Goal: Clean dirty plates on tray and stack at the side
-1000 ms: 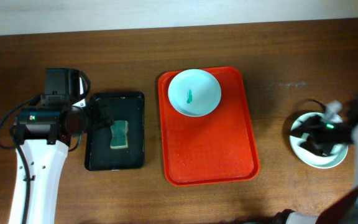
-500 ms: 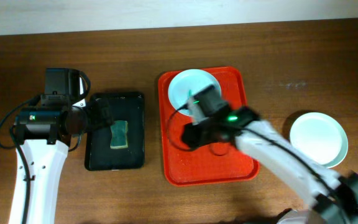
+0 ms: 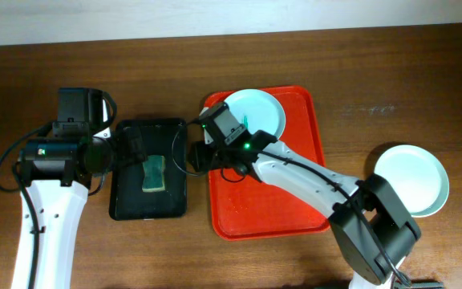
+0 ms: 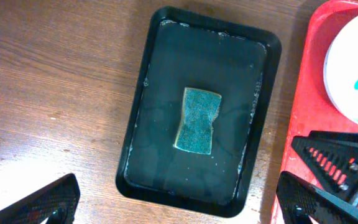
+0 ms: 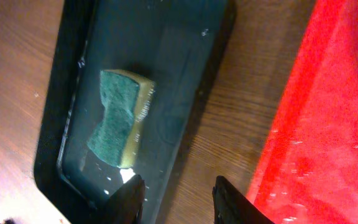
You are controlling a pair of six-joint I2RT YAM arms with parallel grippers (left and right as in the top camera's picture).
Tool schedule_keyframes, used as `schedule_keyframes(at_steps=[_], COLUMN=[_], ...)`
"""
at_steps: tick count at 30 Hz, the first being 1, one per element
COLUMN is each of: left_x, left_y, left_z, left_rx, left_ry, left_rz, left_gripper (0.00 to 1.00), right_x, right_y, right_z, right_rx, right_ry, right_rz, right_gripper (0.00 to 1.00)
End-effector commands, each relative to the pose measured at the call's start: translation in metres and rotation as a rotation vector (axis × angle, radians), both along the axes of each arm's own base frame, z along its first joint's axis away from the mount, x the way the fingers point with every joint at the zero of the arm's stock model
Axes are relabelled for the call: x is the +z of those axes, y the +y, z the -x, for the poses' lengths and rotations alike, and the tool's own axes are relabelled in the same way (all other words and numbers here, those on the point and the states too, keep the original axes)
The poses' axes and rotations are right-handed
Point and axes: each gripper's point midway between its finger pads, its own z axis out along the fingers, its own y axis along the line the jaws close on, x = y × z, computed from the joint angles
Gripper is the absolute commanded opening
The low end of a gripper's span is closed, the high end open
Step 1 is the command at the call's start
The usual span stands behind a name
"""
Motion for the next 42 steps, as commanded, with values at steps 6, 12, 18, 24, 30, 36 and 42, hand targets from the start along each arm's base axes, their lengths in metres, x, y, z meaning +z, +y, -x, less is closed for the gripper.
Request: schedule_keyframes(at_steps=[6, 12, 18, 24, 30, 36, 42], left_x=[0.007, 0.007, 0.007, 0.007, 0.007, 0.007, 0.007], left_y=[-0.001, -0.001, -0.001, -0.001, -0.001, -0.001, -0.001], left_z=[-0.001, -0.001, -0.001, -0.001, -0.001, -0.001, -0.001], left_rx=[-0.008, -0.008, -0.008, -0.008, -0.008, -0.008, -0.008], left_ry=[-0.021, -0.021, -0.021, -0.021, -0.021, -0.021, -0.021], left_rz=[0.002, 0.002, 0.002, 0.002, 0.002, 0.002, 0.002], left_gripper=[0.99, 0.99, 0.99, 1.00, 1.00, 0.99, 0.99], right_x=[-0.041, -0.043, -0.047, -0.064, -0.063, -0.063, -0.067], right_y=[0.019, 0.031, 0.025, 0.025, 0.026, 0.024, 0.020], right_z=[0.004, 0.006, 0.002, 0.006, 0.005, 0.003, 0.007], right_rx=[-0.039, -0.034, -0.083, -0.093, -0.095, -0.102, -0.121], right_ry=[-0.010, -0.047, -0.062, -0.023, -0.028, -0.032, -0.003], right_rz=[0.085, 0.084, 0.117, 0.135, 0.129, 0.134, 0.146], right_gripper=[0.37, 0.26, 0.21, 0.17, 0.09, 0.04, 0.04])
